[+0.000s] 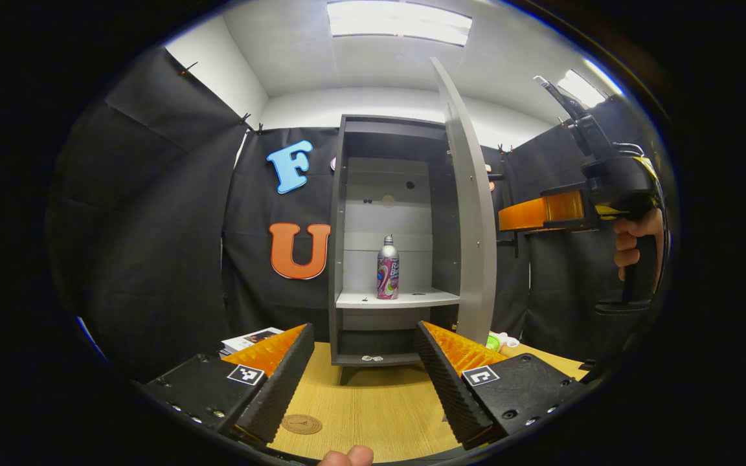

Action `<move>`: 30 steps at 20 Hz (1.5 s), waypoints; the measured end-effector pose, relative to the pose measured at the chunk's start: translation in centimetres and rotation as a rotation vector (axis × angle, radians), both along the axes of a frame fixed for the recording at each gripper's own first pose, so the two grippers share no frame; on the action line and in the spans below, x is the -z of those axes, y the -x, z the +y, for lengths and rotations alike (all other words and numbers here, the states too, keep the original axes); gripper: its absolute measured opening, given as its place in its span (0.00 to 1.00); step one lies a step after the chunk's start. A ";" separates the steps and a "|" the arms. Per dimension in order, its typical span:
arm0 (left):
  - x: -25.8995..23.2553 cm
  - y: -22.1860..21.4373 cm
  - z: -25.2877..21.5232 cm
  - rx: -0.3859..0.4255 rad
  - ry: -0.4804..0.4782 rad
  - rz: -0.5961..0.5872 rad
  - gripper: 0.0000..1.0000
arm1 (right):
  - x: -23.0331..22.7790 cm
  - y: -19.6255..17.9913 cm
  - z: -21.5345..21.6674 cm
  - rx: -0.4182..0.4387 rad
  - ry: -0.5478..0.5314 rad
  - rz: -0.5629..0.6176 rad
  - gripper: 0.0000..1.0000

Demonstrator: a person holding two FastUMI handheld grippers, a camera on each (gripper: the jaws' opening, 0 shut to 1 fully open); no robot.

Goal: Open the cabinet door with the right hand, grasp the bottle in the cabinet with the left hand and place it on the coaster, then close the cabinet door with the right hand.

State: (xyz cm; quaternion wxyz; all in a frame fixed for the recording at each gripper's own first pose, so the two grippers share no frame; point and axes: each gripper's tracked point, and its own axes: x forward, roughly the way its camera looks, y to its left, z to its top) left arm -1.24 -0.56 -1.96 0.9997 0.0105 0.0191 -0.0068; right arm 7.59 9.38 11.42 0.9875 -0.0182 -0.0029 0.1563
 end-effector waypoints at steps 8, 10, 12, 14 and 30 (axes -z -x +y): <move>1.0 -0.2 -2.2 0.038 0.004 0.024 0.95 | -0.1 1.4 -5.3 0.078 -0.011 -0.003 0.11; 1.0 -0.3 -2.6 0.045 0.002 0.024 0.95 | -0.1 2.0 -7.0 0.112 0.002 -0.012 0.08; 1.1 -0.3 -3.0 0.052 -0.003 0.025 0.95 | 0.0 2.2 -8.0 0.132 -0.007 -0.014 0.06; 1.3 -0.3 -3.2 0.056 -0.007 0.028 0.95 | -0.1 2.1 -9.3 0.153 -0.022 -0.015 0.05; 1.9 -0.9 -3.0 0.046 -0.023 0.039 0.95 | -0.1 3.9 -14.1 0.264 -0.043 -0.052 0.04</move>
